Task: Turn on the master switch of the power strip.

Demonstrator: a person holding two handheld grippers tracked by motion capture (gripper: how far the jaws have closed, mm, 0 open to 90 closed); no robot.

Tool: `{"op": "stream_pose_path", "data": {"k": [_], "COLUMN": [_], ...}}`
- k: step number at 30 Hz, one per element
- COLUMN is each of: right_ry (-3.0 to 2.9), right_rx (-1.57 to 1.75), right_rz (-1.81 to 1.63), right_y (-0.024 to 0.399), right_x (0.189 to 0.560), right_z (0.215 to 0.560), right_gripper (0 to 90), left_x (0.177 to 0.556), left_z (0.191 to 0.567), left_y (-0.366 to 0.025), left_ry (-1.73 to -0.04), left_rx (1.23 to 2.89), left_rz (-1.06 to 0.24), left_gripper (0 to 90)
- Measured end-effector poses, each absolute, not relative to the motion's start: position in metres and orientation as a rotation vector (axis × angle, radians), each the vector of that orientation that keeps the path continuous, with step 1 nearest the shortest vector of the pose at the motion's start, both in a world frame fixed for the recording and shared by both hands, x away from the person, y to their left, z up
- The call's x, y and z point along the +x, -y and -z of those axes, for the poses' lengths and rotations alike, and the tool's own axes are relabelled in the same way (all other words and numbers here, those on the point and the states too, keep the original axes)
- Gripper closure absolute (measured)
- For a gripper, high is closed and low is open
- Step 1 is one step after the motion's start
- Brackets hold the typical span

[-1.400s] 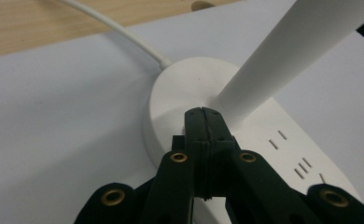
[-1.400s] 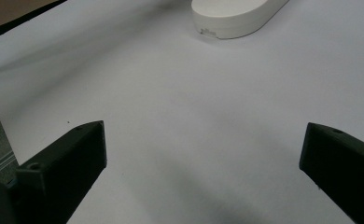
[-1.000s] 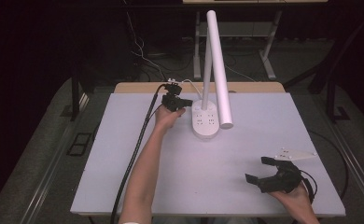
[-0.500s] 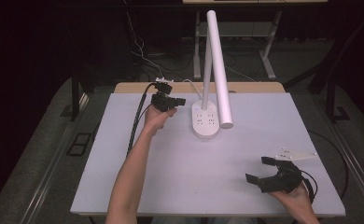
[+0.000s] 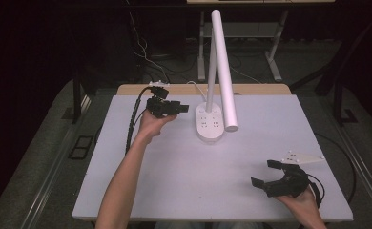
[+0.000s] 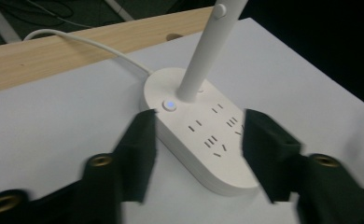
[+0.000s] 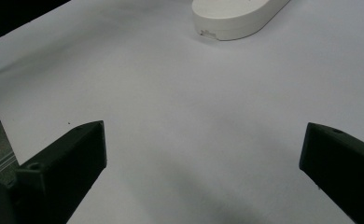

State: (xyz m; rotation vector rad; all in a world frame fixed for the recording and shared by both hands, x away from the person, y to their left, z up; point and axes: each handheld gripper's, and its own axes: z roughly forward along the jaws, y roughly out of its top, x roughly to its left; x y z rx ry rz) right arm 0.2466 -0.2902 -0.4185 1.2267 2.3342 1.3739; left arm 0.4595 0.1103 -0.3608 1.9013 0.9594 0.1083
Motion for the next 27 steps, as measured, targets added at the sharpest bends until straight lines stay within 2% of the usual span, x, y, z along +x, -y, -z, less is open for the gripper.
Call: {"op": "stream_pose_path", "data": {"k": [3, 10, 13, 27], "right_ry": [-2.334, -2.328, -2.333, -2.330], "right_rx": [1.231, 1.235, 1.229, 1.235], "right_rz": [-1.375, -1.380, -1.376, -1.374], "right_y": [0.290, 0.290, 0.290, 0.289], "right_x": [0.246, 0.246, 0.246, 0.246], "right_z": [0.418, 0.418, 0.418, 0.418], "right_gripper": [0.1, 0.1, 0.1, 0.1], "left_x": [0.454, 0.439, 0.434, 0.392], "left_z": [0.359, 0.356, 0.354, 0.358], "left_y": [-0.116, -0.128, -0.132, -0.160], "left_ry": [-0.970, -0.971, -0.971, -0.974], "left_rx": [1.884, 1.878, 1.896, 1.826], "left_rz": [-0.104, -0.095, -0.100, -0.146], "left_gripper": [29.9, 11.8, 0.0, 0.0]}}
